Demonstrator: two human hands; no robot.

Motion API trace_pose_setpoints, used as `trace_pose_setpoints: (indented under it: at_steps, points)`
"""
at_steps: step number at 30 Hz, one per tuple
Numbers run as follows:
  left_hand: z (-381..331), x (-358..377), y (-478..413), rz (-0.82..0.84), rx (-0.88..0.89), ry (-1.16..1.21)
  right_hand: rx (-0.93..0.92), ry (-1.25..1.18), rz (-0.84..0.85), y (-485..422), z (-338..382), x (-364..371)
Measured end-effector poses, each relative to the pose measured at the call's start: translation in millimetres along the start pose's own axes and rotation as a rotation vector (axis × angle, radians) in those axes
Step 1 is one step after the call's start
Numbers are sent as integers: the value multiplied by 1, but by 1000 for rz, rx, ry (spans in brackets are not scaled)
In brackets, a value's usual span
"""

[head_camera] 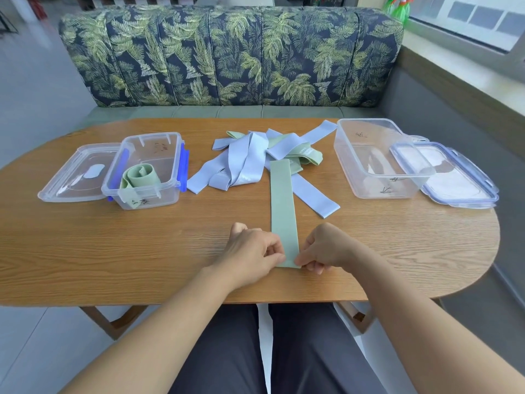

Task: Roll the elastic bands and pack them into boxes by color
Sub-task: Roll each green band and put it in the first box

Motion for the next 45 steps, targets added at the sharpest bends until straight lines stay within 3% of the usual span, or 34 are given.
trace_pose_setpoints:
  at_steps: [4,10,15,21,26,35,45]
  points:
    - [-14,0,7,-154,426,-237,16,-9,23,-2,1,0]
    - [-9,1,13,-198,467,-233,10,-28,25,-1,-1,-1]
    - [-8,1,11,-197,424,-200,-30,-61,-35,2,-8,0]
    - [-4,2,7,-200,364,-190,-139,-179,-288,14,-18,-4]
    - [-3,3,3,-165,319,-149,-222,-162,-352,16,-18,10]
    - [-2,1,8,-281,171,-120,-103,-136,-410,7,-15,9]
    - [-9,8,14,-262,-289,32,8,-112,-460,-1,-15,13]
Point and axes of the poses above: each hand's wrist, its own y-axis away from the middle knuckle, its own x-axis out of the palm, z = x × y, the point moved 5 cm from there along -y, towards the middle knuckle, and after that the axes turned 9 degrees about -z, right-handed, at the moved point
